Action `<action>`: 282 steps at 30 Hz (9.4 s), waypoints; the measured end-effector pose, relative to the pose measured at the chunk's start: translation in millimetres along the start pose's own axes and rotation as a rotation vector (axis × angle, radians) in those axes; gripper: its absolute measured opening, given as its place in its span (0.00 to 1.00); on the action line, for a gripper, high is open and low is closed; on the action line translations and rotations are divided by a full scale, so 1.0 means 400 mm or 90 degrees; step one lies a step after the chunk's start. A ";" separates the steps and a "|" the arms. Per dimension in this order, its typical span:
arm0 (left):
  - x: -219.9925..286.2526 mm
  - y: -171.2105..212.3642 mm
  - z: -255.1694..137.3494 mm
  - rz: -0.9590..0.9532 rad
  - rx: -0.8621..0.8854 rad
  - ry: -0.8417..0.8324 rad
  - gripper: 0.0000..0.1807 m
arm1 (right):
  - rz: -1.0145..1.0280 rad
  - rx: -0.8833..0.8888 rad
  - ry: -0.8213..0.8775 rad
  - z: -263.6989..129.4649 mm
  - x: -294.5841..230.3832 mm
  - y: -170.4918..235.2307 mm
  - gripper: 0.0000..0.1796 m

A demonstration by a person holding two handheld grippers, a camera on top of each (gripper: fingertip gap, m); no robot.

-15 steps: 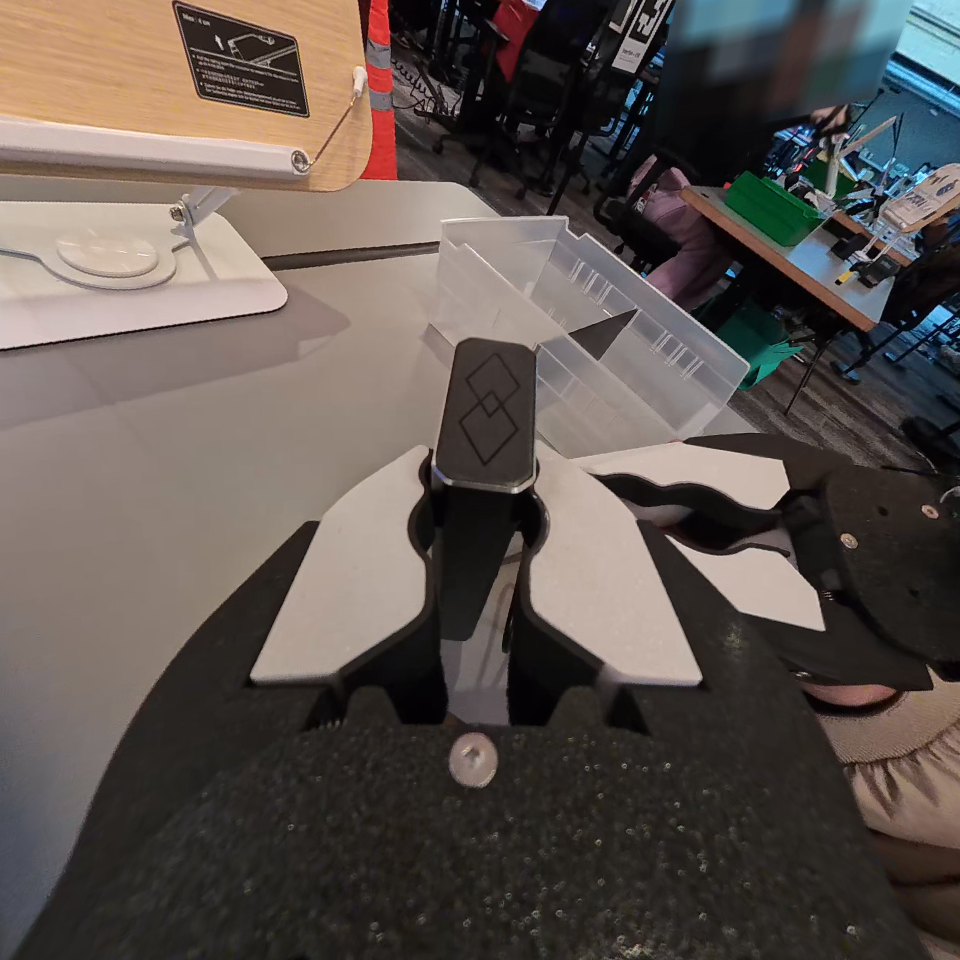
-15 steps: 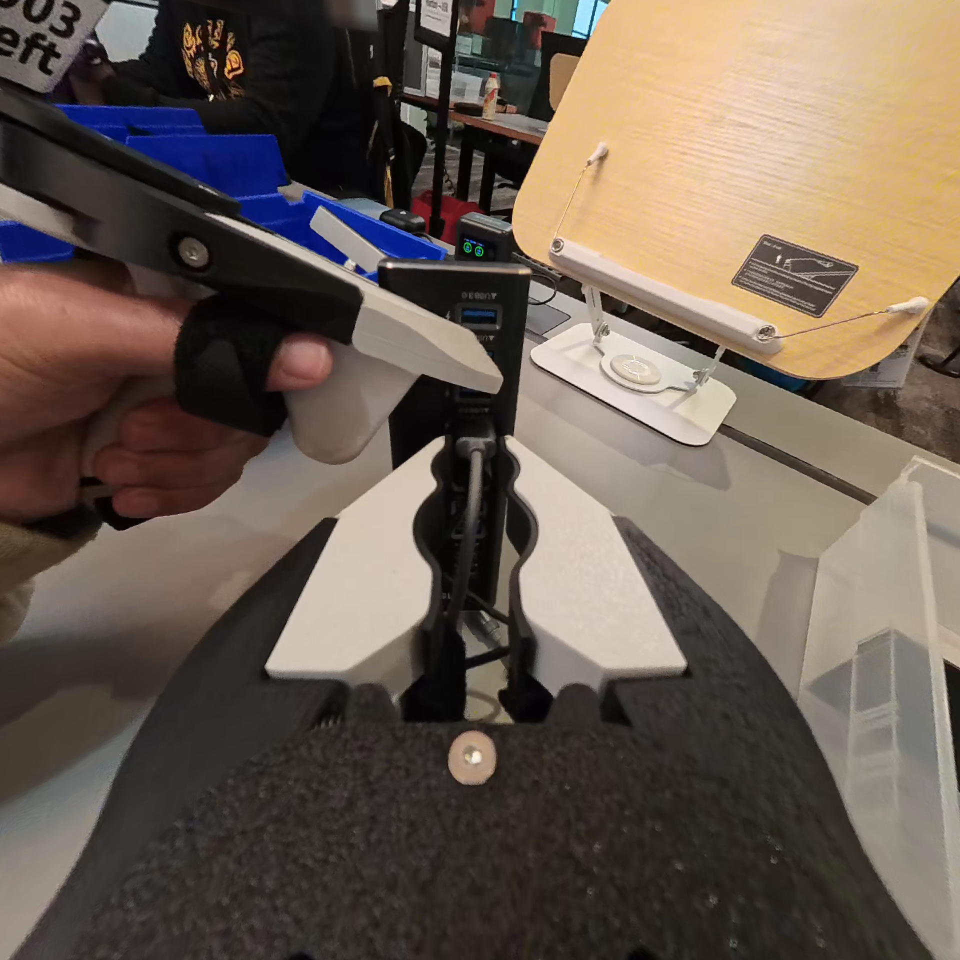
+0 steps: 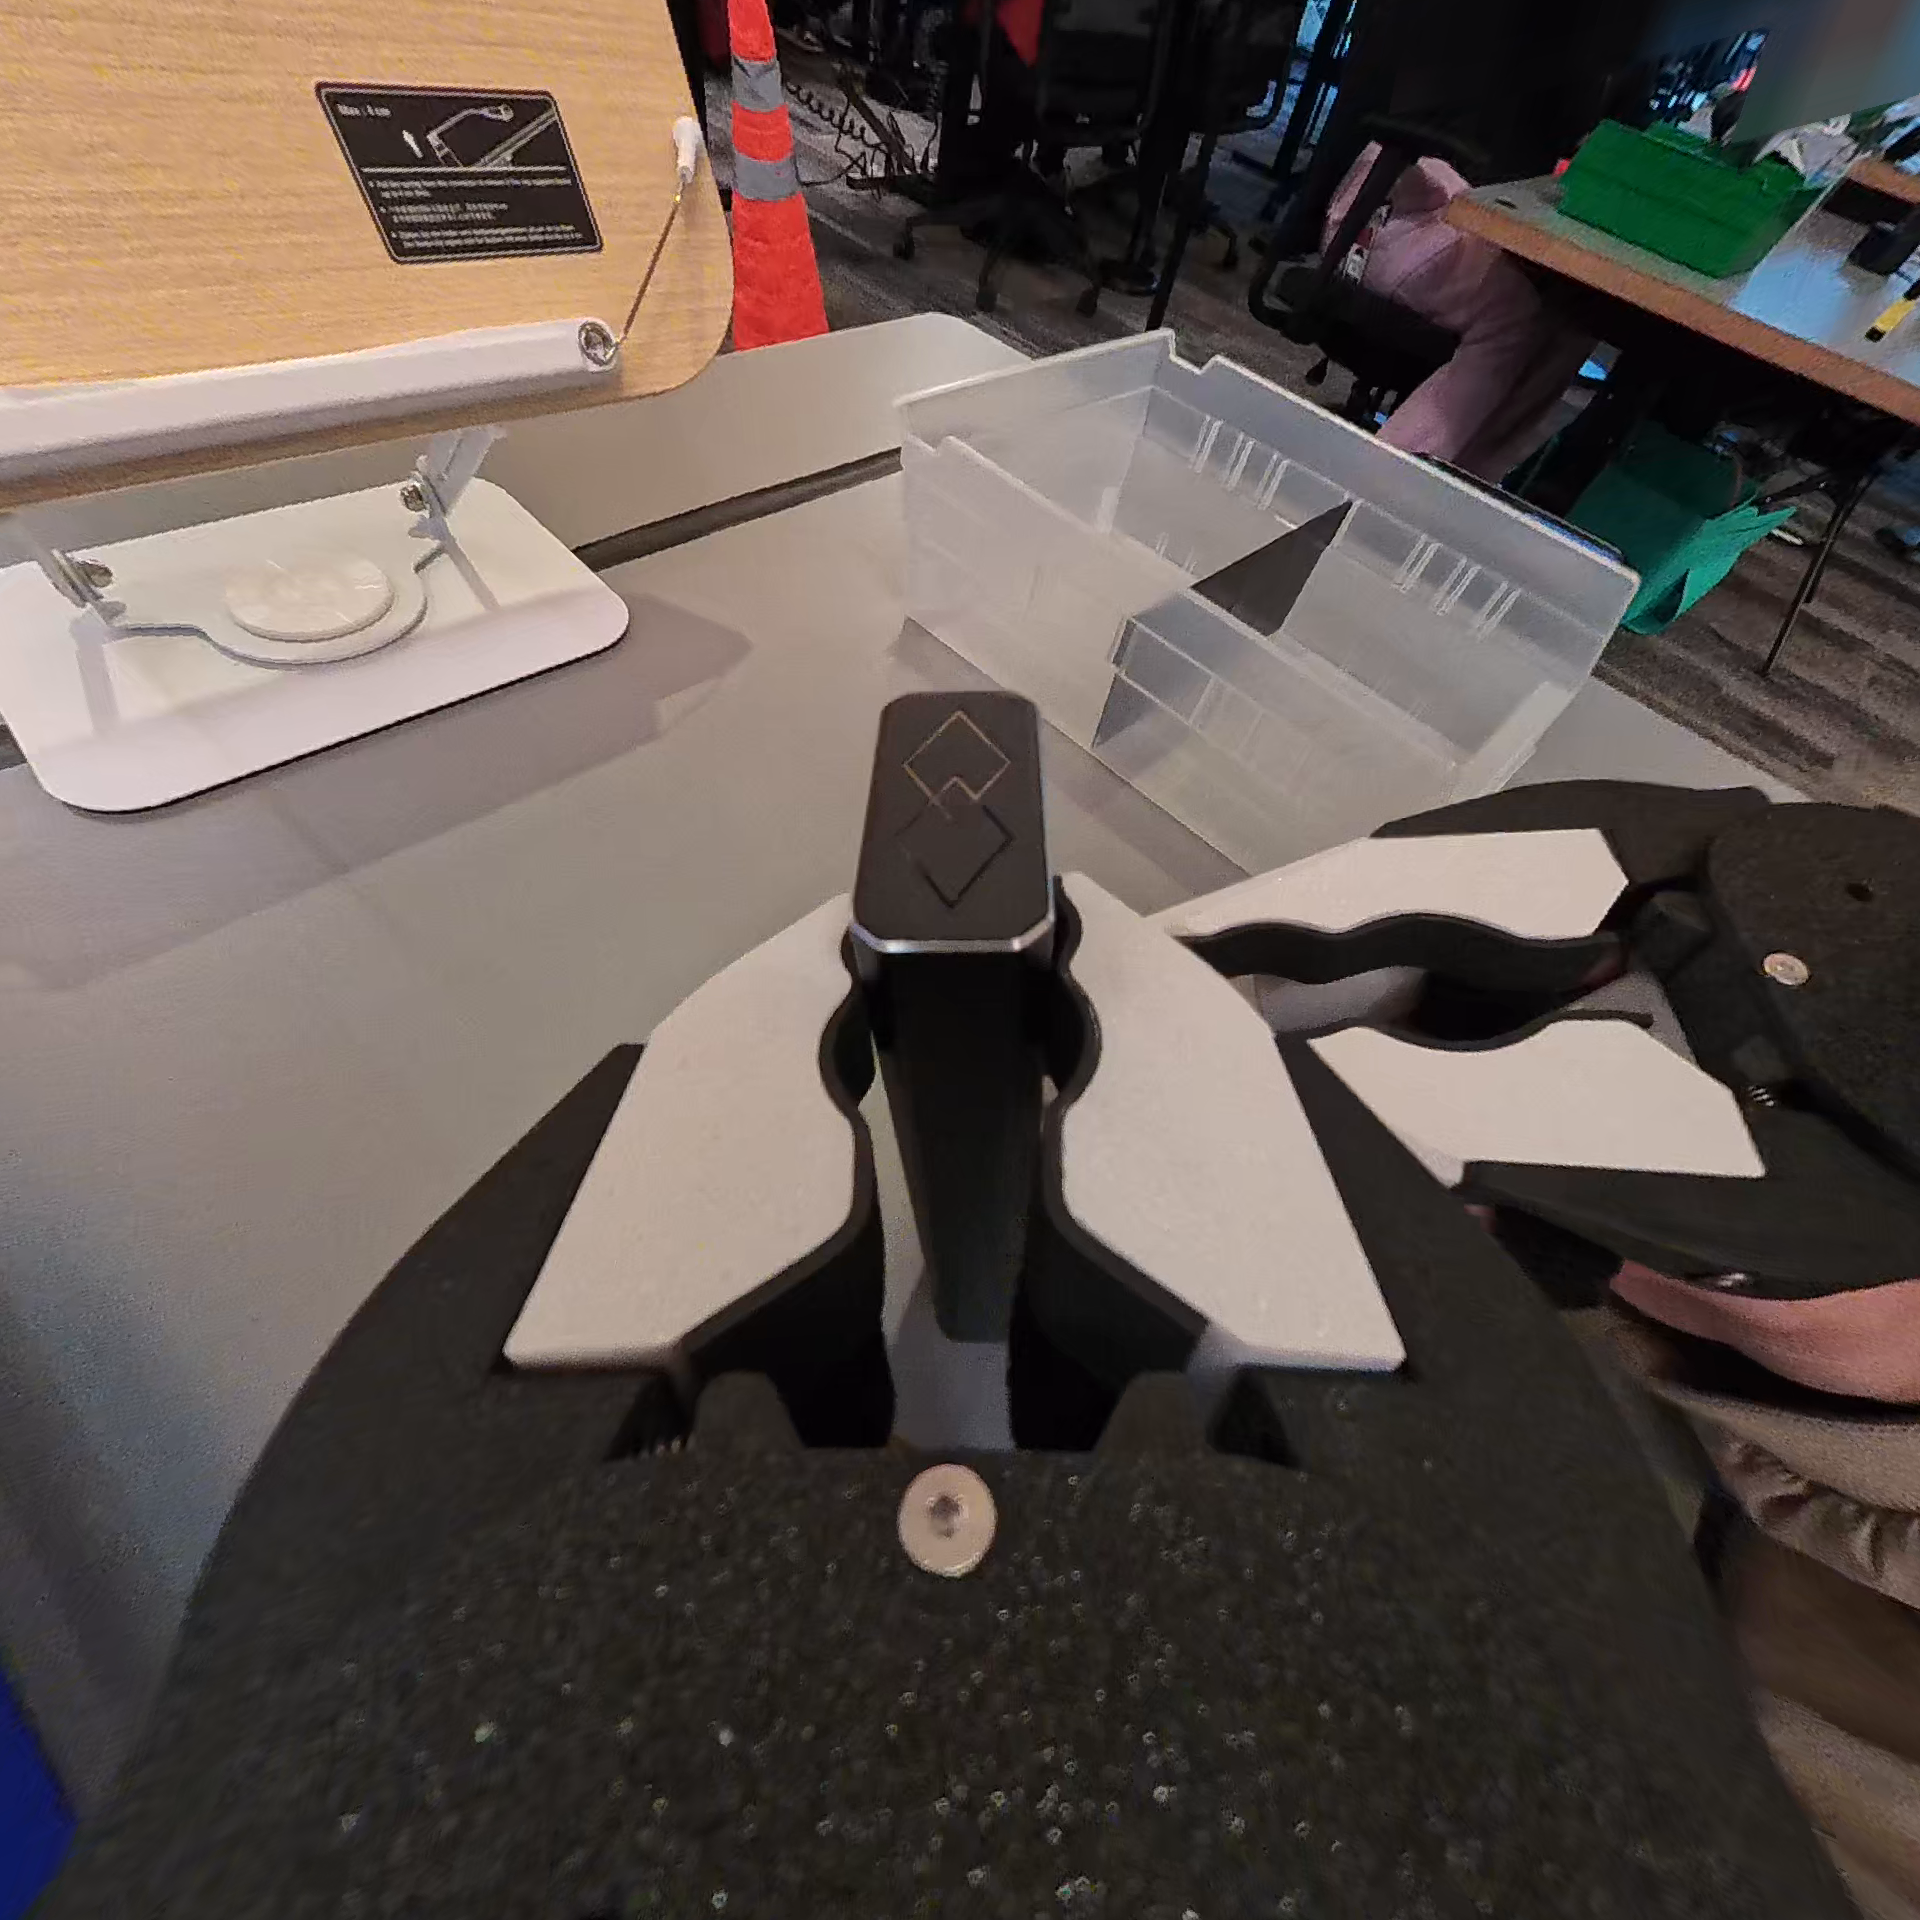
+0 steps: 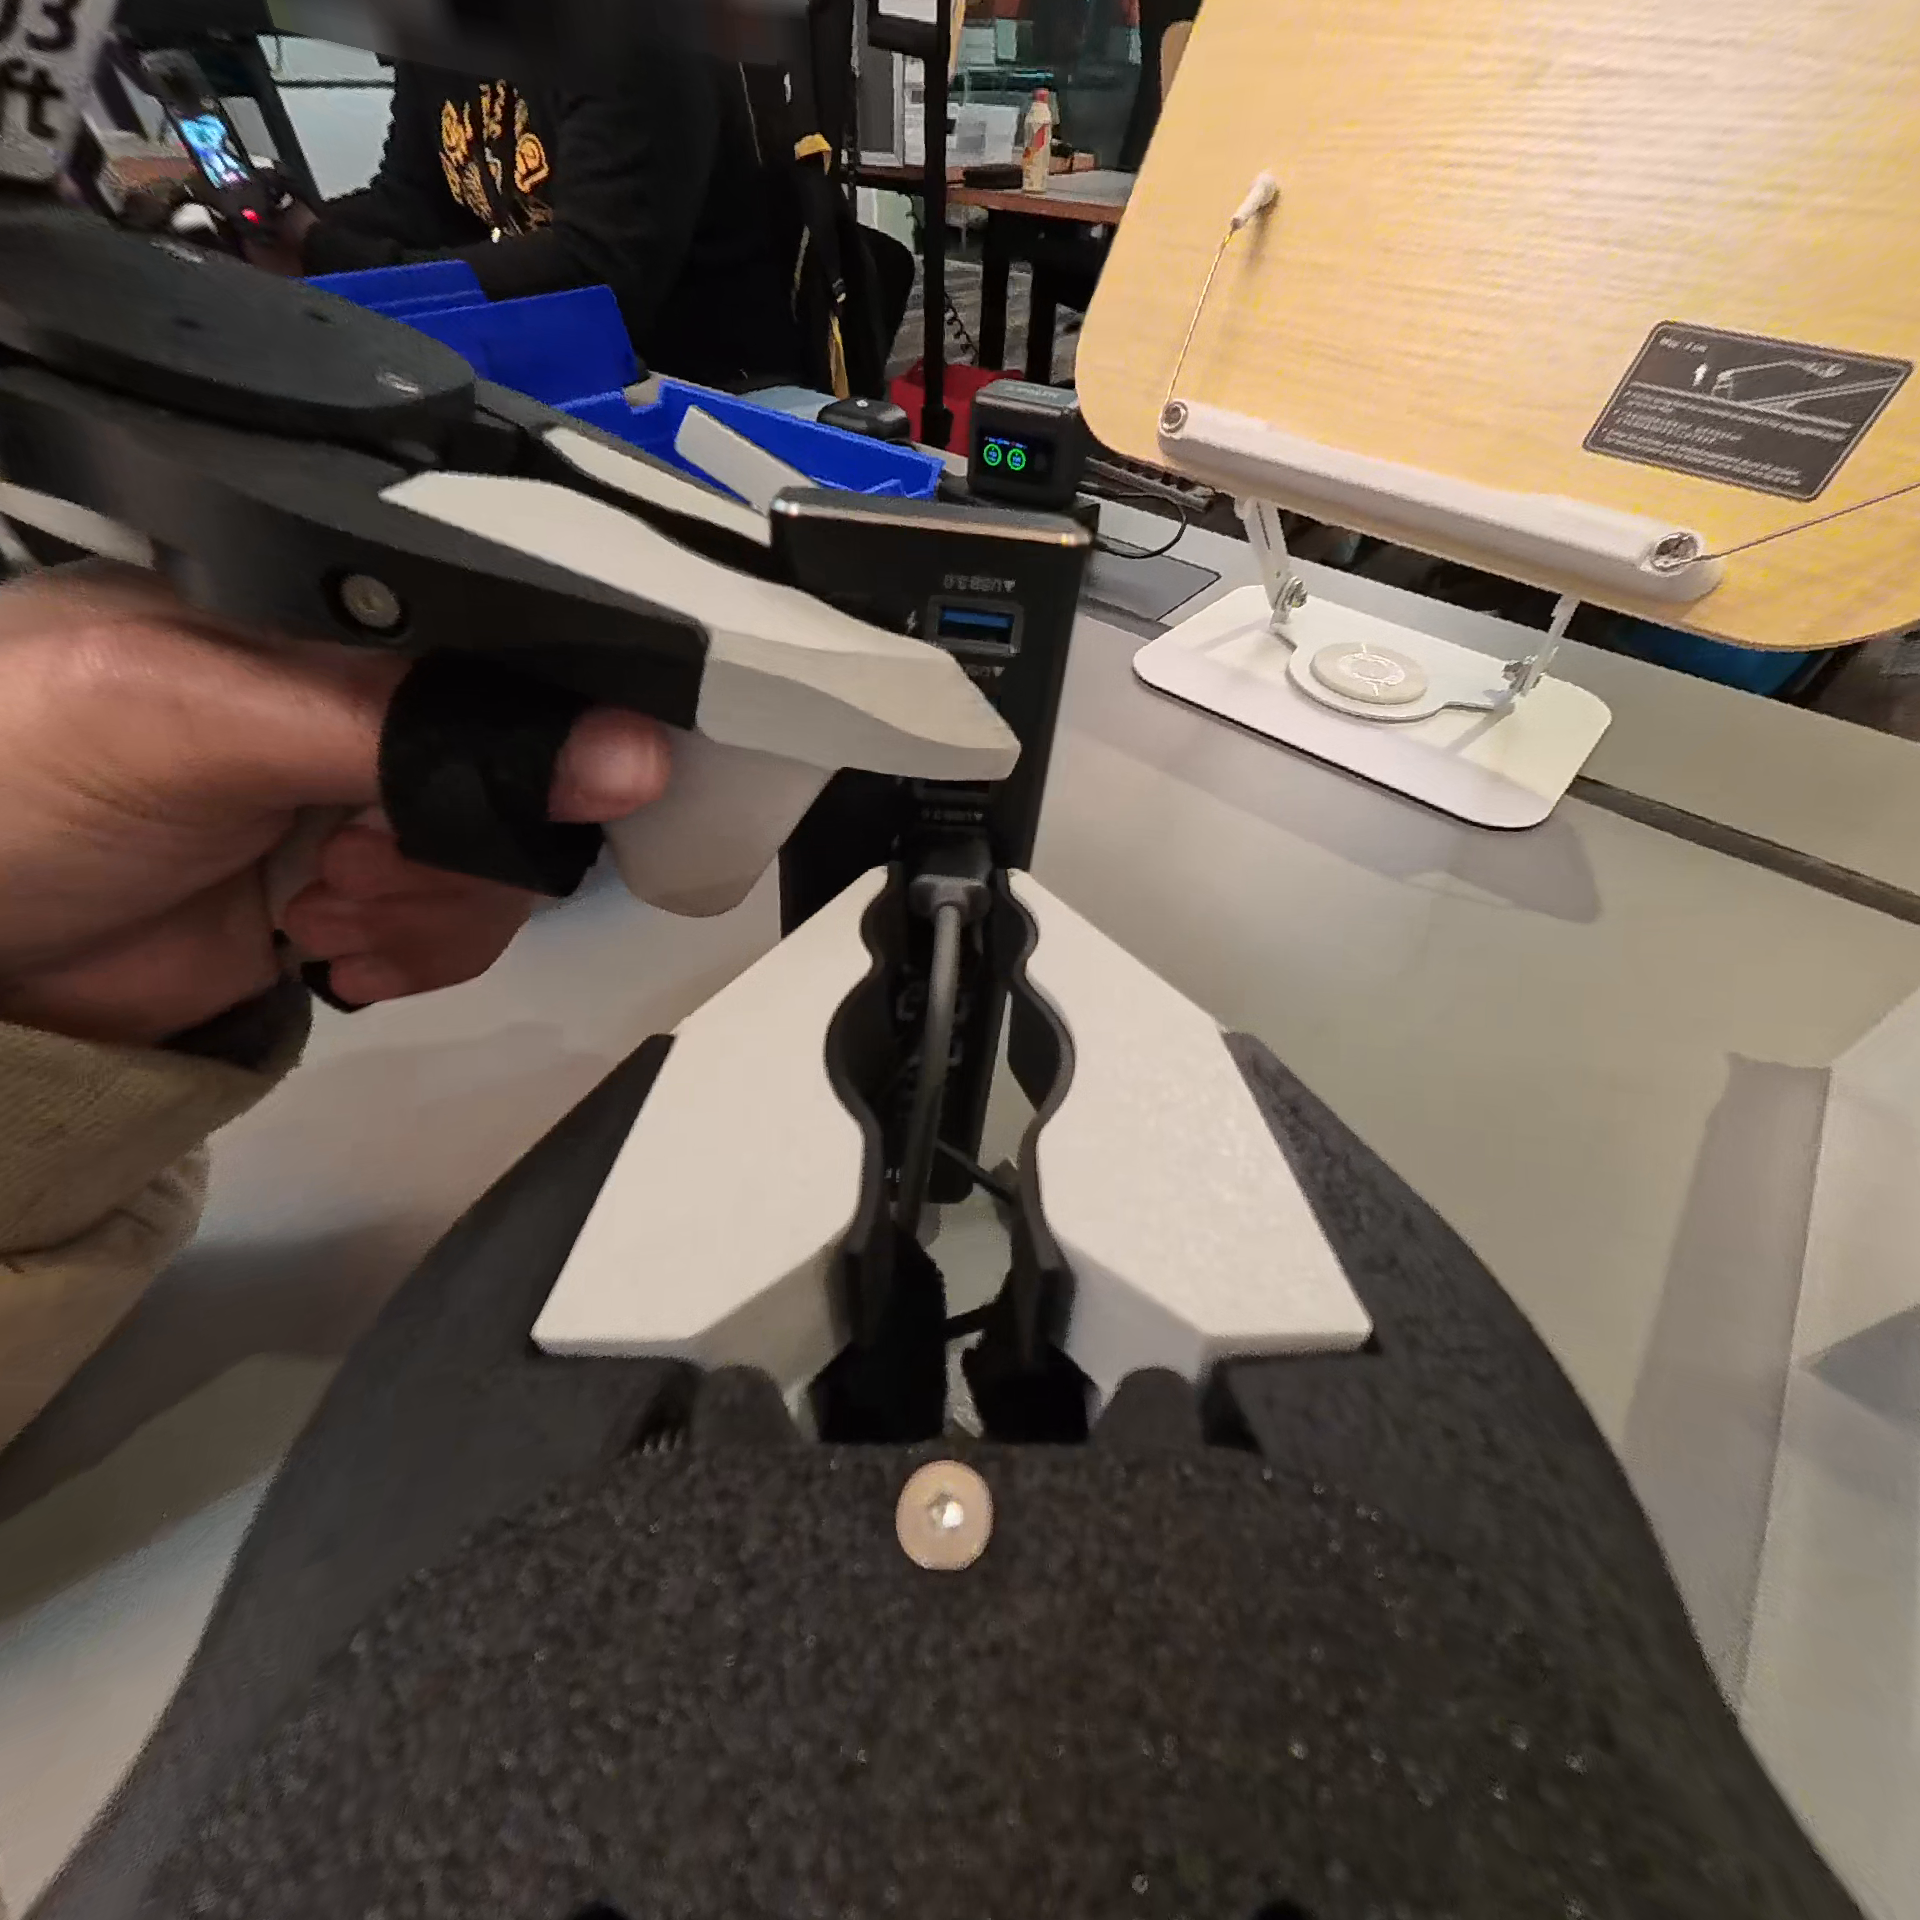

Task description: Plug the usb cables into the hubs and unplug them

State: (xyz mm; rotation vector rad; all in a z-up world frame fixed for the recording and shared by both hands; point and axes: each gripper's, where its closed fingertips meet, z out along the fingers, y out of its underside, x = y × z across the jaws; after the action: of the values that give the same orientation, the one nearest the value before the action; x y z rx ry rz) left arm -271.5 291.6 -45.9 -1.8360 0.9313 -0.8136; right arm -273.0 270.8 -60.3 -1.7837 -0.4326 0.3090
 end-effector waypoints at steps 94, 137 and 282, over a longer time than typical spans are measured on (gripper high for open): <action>-0.244 0.195 -0.318 -0.059 0.152 -0.262 0.16 | 0.195 -0.183 -0.210 -0.078 0.077 0.119 0.04; -0.194 0.192 -0.282 -0.021 0.137 -0.210 0.16 | -0.175 -0.187 0.057 -0.129 0.181 0.014 0.07; -0.050 0.154 -0.231 -0.095 0.195 -0.018 0.16 | 0.124 -0.425 0.113 -0.268 0.615 0.302 0.25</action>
State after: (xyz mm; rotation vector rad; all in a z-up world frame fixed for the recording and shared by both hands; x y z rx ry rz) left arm -373.8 250.5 -69.7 -1.6567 0.6170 -0.9624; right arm 8.2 261.1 -146.0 -2.4914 -0.2453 0.1433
